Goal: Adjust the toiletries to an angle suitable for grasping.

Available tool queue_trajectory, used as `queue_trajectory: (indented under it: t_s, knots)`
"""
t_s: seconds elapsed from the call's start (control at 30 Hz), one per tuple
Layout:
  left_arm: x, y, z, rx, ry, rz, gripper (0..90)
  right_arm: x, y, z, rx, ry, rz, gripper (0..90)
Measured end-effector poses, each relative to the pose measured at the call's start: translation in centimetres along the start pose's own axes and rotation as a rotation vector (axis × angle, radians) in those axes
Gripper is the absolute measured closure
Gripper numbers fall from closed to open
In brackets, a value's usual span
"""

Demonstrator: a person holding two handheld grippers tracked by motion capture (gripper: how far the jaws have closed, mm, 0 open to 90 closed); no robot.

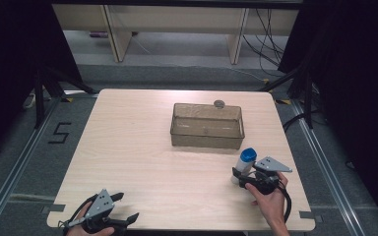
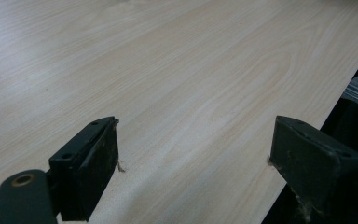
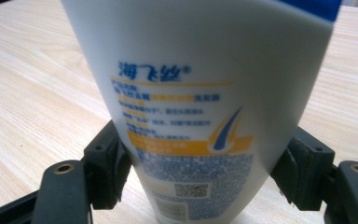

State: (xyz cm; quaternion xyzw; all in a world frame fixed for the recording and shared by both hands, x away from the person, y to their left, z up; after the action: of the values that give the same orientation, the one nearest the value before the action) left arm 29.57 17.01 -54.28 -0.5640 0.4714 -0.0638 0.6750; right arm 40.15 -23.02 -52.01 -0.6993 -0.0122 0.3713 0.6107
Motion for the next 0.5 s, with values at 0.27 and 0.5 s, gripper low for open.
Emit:
queue_trajectory:
  t_s: [0.27,0.5]
  knots:
    - [0.08,-0.11,-0.24,-0.019,0.012,-0.019,15.0,-0.59,-0.56,-0.51,-0.017,0.038,-0.035,30.7]
    - [0.04,-0.11,-0.17,-0.022,0.008,-0.017,15.1,-0.6,-0.65,-0.37,-0.031,0.042,-0.03,30.9]
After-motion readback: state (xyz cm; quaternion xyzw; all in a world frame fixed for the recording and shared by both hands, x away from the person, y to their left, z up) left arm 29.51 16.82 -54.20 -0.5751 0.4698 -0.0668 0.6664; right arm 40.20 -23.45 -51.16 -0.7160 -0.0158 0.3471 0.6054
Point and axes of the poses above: each handheld gripper's, and its own axes: x roughly forward along the jaws, y roughly out of its underside, z roughly to its left, the point moved 7 cm from there along x, roughly forward along the jaws, and after that the axes turned 2 degrees about -x, right-handed, at the moved point
